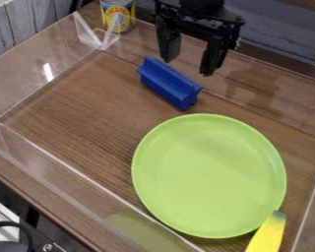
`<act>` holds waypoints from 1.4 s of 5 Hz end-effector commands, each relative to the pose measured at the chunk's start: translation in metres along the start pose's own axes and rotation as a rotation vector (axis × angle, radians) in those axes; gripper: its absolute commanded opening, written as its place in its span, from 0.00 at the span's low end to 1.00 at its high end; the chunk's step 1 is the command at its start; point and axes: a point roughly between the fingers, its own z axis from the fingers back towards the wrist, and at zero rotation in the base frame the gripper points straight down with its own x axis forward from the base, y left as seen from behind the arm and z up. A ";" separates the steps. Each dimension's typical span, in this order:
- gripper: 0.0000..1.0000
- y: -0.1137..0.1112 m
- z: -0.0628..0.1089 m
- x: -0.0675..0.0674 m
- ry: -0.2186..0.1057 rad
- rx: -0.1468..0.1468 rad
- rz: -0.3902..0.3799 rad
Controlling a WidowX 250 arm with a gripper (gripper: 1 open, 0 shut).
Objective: Put the banana in the green plate
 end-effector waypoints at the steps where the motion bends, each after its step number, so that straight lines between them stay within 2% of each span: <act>1: 1.00 -0.011 -0.005 -0.009 -0.002 0.003 -0.026; 3: 1.00 -0.070 -0.010 -0.050 -0.060 0.022 -0.192; 4: 1.00 -0.101 -0.015 -0.063 -0.083 0.030 -0.266; 5: 1.00 -0.126 -0.022 -0.075 -0.110 0.044 -0.303; 6: 1.00 -0.144 -0.035 -0.080 -0.132 0.051 -0.315; 7: 1.00 -0.150 -0.046 -0.081 -0.147 0.051 -0.325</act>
